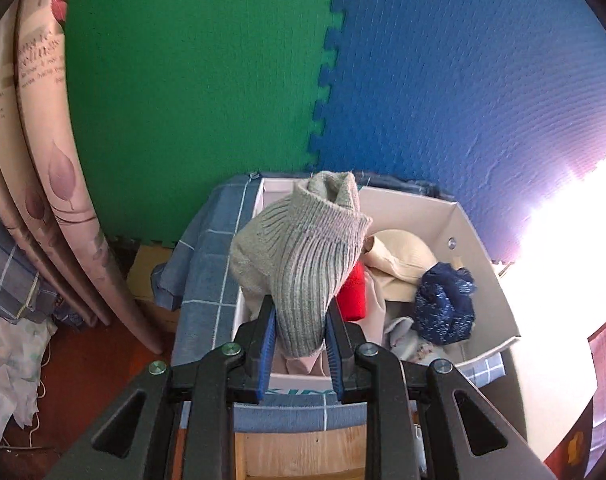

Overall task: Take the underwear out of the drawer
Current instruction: 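Lift the grey sock with the left tool into the shoe box while the right tool holds the blue sock, then open the left tool to release the grey sock in the box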

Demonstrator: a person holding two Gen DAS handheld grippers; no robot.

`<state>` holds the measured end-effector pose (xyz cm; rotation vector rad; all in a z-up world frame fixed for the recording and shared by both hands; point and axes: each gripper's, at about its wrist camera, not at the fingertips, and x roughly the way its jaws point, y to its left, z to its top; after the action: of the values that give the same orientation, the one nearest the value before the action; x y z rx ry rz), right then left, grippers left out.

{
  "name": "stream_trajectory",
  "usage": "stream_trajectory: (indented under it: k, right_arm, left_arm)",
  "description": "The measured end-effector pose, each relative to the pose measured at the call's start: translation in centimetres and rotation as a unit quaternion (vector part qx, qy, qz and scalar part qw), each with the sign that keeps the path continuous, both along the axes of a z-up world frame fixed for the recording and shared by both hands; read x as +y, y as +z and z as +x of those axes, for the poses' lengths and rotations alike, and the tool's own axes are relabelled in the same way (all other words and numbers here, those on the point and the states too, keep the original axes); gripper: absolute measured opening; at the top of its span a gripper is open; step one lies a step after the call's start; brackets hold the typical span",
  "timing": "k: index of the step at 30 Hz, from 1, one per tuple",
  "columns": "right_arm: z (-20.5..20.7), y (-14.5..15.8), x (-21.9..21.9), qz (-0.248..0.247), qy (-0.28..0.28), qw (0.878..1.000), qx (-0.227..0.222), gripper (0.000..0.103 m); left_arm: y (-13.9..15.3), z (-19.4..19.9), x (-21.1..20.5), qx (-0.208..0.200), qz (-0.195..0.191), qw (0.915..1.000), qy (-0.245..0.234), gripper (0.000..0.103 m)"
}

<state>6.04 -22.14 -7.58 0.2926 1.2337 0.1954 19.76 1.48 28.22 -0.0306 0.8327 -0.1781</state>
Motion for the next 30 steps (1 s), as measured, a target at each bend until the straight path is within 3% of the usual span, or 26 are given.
stream_trajectory:
  k: [9,18,22,25,30]
  right_arm:
    - [-0.1,0.2,-0.6,0.011,0.000,1.000,0.000,0.034]
    - [0.0,0.1,-0.3,0.011,0.000,1.000,0.002,0.034]
    - [0.0,0.0,-0.2,0.010,0.000,1.000,0.002,0.034]
    - [0.1,0.0,0.0,0.008,0.001,1.000,0.003,0.034]
    - [0.1,-0.1,0.1,0.008,0.003,1.000,0.005,0.034]
  left_arm:
    - [-4.5,2.5,-0.4,0.037,0.018,0.9989,0.023,0.023]
    - [-6.3,2.5,-1.2,0.039,0.054,0.9976,0.015,0.027]
    - [-6.6,2.4,-0.7,0.045,0.040,0.9980,0.017,0.029]
    - [-6.5,2.3,-0.3,0.051,0.031,0.9980,0.021,0.037]
    - [-6.1,1.7,0.0,0.050,0.018,0.9984,0.018,0.042]
